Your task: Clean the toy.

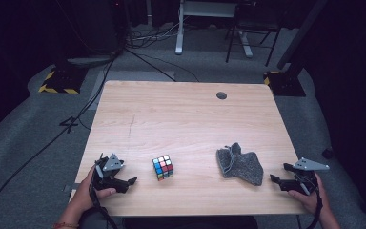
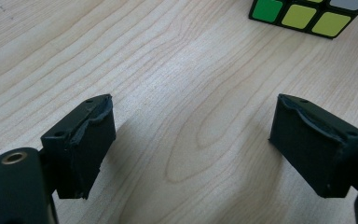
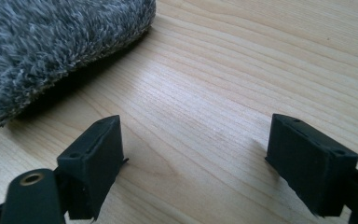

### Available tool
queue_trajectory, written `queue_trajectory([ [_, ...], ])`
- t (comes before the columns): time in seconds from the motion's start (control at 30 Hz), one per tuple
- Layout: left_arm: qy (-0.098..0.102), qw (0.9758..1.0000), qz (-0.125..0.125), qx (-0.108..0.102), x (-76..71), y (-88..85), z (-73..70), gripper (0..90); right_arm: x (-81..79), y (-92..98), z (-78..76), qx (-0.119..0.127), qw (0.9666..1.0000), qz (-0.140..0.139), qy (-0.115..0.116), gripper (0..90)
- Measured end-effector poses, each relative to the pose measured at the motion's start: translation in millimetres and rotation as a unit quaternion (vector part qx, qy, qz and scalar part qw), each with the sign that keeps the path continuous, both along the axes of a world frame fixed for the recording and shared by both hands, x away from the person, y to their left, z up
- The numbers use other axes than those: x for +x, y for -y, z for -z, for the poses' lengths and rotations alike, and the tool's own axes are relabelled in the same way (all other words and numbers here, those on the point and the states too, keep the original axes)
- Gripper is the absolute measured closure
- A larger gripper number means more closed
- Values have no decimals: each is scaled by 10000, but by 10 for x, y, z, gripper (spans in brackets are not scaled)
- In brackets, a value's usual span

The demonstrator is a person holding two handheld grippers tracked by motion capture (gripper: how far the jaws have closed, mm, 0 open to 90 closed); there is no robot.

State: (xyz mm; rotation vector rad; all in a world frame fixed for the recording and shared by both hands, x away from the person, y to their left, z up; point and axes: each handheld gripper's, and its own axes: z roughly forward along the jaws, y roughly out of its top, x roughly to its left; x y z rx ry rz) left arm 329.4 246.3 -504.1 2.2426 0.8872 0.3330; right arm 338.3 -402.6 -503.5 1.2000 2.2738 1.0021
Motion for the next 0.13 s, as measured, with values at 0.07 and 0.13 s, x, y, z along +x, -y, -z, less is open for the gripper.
queue_trajectory([
  [0.07, -5, 10000, 1, -3, 1, 0, 0, 144, 0, 0, 0, 0, 10000, 0, 0, 184],
  [0.13, -5, 10000, 5, 0, 1, -1, 0, 144, 0, 0, 0, 0, 10000, 0, 1, 184],
])
